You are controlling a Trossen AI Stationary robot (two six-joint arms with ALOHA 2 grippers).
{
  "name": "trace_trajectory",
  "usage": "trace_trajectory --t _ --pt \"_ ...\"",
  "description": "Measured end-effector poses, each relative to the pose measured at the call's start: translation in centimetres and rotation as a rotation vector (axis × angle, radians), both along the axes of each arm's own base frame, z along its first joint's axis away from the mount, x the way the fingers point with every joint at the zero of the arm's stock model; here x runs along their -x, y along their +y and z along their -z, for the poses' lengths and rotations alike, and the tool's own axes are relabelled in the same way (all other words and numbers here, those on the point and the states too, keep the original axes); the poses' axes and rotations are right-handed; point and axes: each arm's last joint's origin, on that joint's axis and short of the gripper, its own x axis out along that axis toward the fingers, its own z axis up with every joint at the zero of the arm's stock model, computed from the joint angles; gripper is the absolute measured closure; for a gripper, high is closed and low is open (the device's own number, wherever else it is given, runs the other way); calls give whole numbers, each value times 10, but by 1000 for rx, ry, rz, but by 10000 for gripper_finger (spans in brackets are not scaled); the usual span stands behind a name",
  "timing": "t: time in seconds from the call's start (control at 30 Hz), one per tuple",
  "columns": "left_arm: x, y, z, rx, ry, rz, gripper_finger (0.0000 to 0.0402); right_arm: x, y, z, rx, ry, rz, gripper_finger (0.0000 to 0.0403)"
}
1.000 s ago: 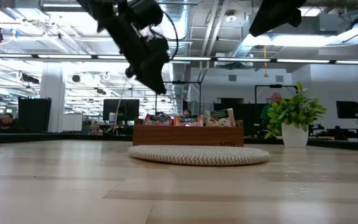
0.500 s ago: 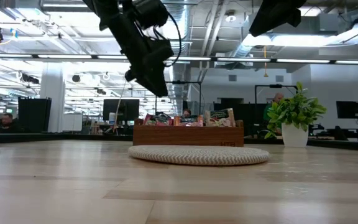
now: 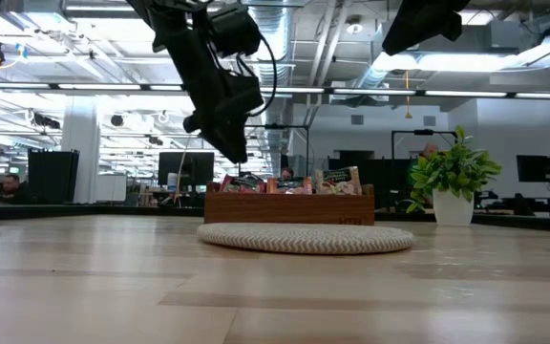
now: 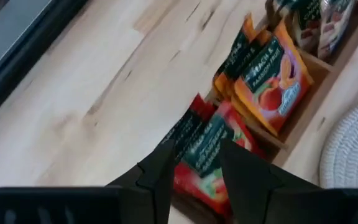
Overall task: Pick & Place Tea
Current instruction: Put the red tea bag into the left section of the wooden organizer
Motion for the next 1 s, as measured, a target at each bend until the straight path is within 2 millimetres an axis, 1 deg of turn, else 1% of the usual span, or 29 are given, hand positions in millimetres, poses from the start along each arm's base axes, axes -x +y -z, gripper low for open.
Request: trace_trajectory --t 0.1,0.3,1.0 --pt "-1 0 5 8 20 -3 280 0 0 0 -1 0 0 335" --pt "0 0 6 22 20 -21 280 0 0 0 -1 0 0 335" --pt "-1 -6 12 69 53 16 280 0 0 0 1 3 0 335"
